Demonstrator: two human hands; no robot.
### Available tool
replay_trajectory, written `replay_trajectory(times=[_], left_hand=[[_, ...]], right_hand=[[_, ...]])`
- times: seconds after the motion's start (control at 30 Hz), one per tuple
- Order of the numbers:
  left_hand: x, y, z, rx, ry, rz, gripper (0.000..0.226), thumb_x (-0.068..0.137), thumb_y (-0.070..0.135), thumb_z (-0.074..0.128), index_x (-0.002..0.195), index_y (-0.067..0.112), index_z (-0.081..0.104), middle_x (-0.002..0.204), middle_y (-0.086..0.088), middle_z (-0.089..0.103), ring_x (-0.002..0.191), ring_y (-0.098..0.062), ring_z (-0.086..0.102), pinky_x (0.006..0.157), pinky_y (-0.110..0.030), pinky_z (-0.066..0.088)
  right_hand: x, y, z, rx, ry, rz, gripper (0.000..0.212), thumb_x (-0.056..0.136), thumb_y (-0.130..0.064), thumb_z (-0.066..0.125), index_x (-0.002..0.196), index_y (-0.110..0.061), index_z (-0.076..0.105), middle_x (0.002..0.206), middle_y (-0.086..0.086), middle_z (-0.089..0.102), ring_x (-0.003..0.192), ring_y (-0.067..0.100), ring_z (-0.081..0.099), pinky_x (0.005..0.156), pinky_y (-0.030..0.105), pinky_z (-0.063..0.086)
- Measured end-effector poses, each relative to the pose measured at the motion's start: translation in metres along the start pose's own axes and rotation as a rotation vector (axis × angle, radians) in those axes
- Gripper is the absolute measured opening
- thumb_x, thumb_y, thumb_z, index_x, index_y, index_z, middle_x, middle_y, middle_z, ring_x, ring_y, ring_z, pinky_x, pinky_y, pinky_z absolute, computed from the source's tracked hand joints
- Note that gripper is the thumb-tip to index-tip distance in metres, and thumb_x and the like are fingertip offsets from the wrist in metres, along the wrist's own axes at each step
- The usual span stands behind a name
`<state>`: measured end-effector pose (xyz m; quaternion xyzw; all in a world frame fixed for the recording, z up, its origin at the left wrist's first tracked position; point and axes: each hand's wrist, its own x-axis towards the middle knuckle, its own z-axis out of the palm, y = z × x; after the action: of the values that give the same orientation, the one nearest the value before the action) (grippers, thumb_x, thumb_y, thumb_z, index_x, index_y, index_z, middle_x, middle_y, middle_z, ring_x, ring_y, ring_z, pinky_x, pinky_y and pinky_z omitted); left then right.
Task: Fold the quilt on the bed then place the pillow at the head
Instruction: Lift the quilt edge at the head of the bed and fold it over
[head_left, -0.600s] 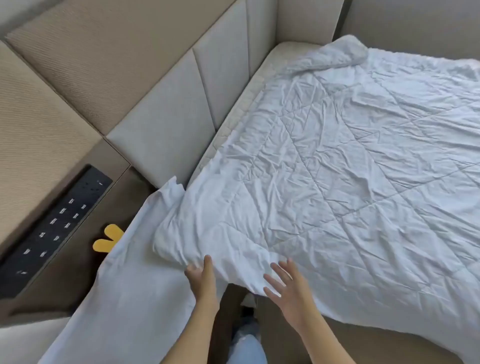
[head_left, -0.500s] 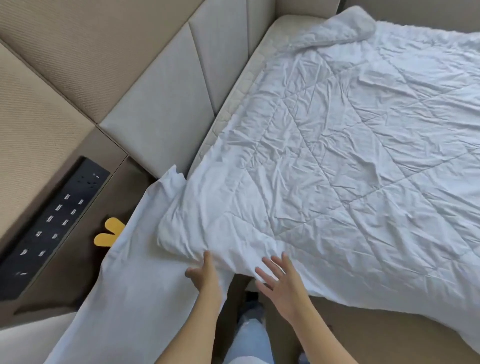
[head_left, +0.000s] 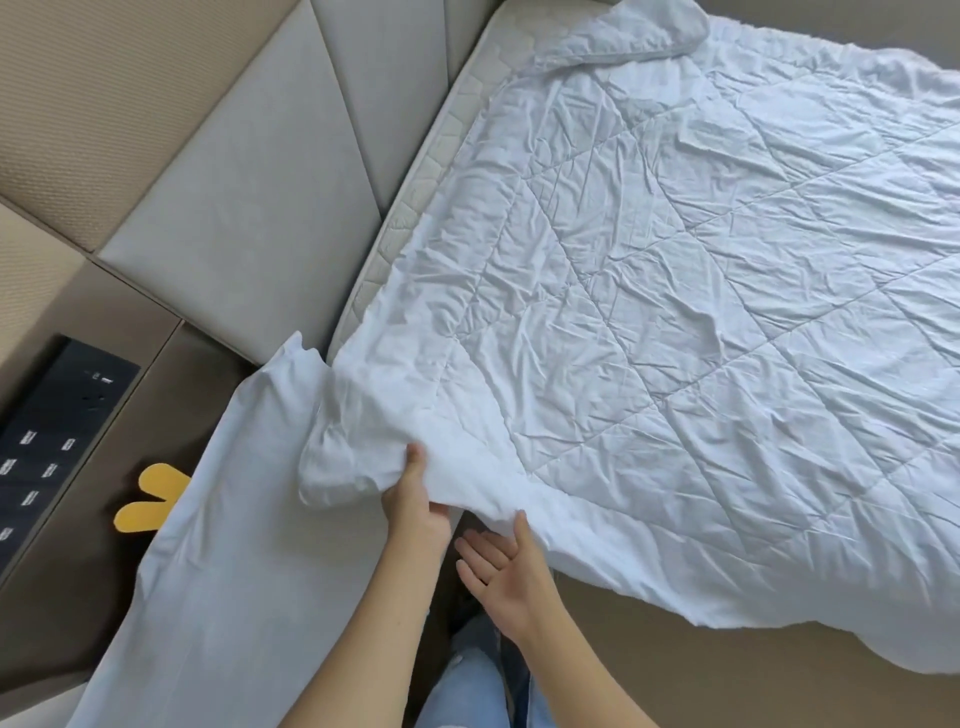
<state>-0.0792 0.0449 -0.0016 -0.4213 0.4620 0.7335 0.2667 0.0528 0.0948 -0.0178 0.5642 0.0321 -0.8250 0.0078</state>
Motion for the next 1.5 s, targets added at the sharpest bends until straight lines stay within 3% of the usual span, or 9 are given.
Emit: replay_trajectory(times=[0.1, 0.23, 0.4, 0.57, 0.8, 0.93, 1.07, 1.2, 1.5], left_hand=[[-0.011, 0.011, 0.018, -0.010, -0.004, 0.074, 0.022, 0.091, 0.027, 0.075, 0.109, 0.019, 0.066, 0.122, -0.009, 0.072, 0.107, -0.030, 0.071, 0.096, -0.053, 0.056], [-0.023, 0.023, 0.036, -0.043, -0.031, 0.128, 0.019, 0.091, 0.027, 0.075, 0.108, 0.025, 0.066, 0.121, -0.005, 0.073, 0.105, -0.029, 0.072, 0.095, -0.053, 0.057], [-0.041, 0.026, 0.056, -0.040, -0.015, 0.196, 0.031, 0.091, 0.028, 0.075, 0.118, 0.027, 0.062, 0.123, -0.004, 0.071, 0.107, -0.028, 0.071, 0.095, -0.051, 0.057], [-0.043, 0.039, 0.077, -0.055, -0.021, 0.228, 0.022, 0.093, 0.026, 0.072, 0.114, 0.026, 0.064, 0.123, -0.004, 0.071, 0.107, -0.027, 0.071, 0.095, -0.049, 0.058], [-0.025, 0.063, 0.109, -0.002, -0.050, 0.207, 0.021, 0.096, 0.039, 0.067, 0.110, 0.024, 0.064, 0.118, -0.002, 0.072, 0.105, -0.023, 0.071, 0.093, -0.044, 0.058], [-0.006, 0.087, 0.125, 0.008, -0.053, 0.222, 0.037, 0.096, 0.035, 0.067, 0.130, 0.023, 0.060, 0.125, -0.001, 0.069, 0.113, -0.023, 0.068, 0.093, -0.041, 0.057], [0.002, 0.106, 0.153, 0.023, -0.096, 0.221, 0.036, 0.095, 0.030, 0.068, 0.129, 0.023, 0.060, 0.121, -0.001, 0.070, 0.111, -0.023, 0.069, 0.088, -0.041, 0.058], [-0.003, 0.125, 0.195, 0.074, -0.173, 0.266, 0.013, 0.095, 0.031, 0.069, 0.107, 0.028, 0.064, 0.113, 0.001, 0.071, 0.105, -0.021, 0.070, 0.086, -0.042, 0.060], [-0.015, 0.155, 0.292, 0.110, -0.233, 0.352, 0.018, 0.095, 0.033, 0.067, 0.108, 0.021, 0.064, 0.108, -0.002, 0.072, 0.094, -0.017, 0.072, 0.066, -0.032, 0.061]], right_hand=[[0.004, -0.028, 0.011, 0.300, -0.005, -0.128, 0.059, 0.098, -0.045, 0.062, 0.139, -0.003, 0.054, 0.133, 0.021, 0.064, 0.121, 0.035, 0.063, 0.097, 0.044, 0.052], [0.007, -0.078, 0.015, 0.465, -0.035, -0.255, 0.046, 0.100, -0.036, 0.061, 0.137, -0.008, 0.057, 0.131, 0.017, 0.068, 0.122, 0.034, 0.064, 0.104, 0.045, 0.051], [0.005, -0.120, 0.020, 0.395, 0.051, -0.371, 0.042, 0.099, -0.016, 0.065, 0.139, -0.008, 0.057, 0.130, 0.013, 0.069, 0.116, 0.029, 0.068, 0.073, 0.040, 0.064], [-0.004, -0.159, 0.024, 0.436, 0.086, -0.427, 0.043, 0.099, -0.012, 0.065, 0.140, -0.007, 0.055, 0.134, 0.012, 0.065, 0.119, 0.028, 0.065, 0.097, 0.044, 0.055], [-0.002, -0.188, 0.048, 0.445, 0.109, -0.456, 0.038, 0.100, -0.009, 0.062, 0.136, -0.005, 0.054, 0.119, 0.012, 0.068, 0.094, 0.024, 0.068, 0.081, 0.040, 0.055], [-0.014, -0.204, 0.072, 0.411, 0.120, -0.618, 0.032, 0.095, -0.003, 0.067, 0.127, -0.006, 0.061, 0.114, 0.009, 0.072, 0.088, 0.018, 0.073, 0.059, 0.032, 0.062], [-0.032, -0.228, 0.099, 0.361, 0.124, -0.760, 0.028, 0.091, 0.001, 0.071, 0.118, -0.004, 0.064, 0.107, 0.009, 0.073, 0.089, 0.018, 0.073, 0.065, 0.032, 0.064], [-0.043, -0.255, 0.123, 0.321, 0.162, -0.842, 0.021, 0.089, 0.001, 0.074, 0.106, -0.005, 0.063, 0.104, 0.011, 0.072, 0.087, 0.020, 0.071, 0.069, 0.036, 0.063], [-0.065, -0.338, 0.173, 0.100, 0.216, -1.007, 0.015, 0.089, -0.003, 0.075, 0.102, -0.004, 0.067, 0.093, 0.008, 0.071, 0.077, 0.017, 0.071, 0.057, 0.030, 0.061]])
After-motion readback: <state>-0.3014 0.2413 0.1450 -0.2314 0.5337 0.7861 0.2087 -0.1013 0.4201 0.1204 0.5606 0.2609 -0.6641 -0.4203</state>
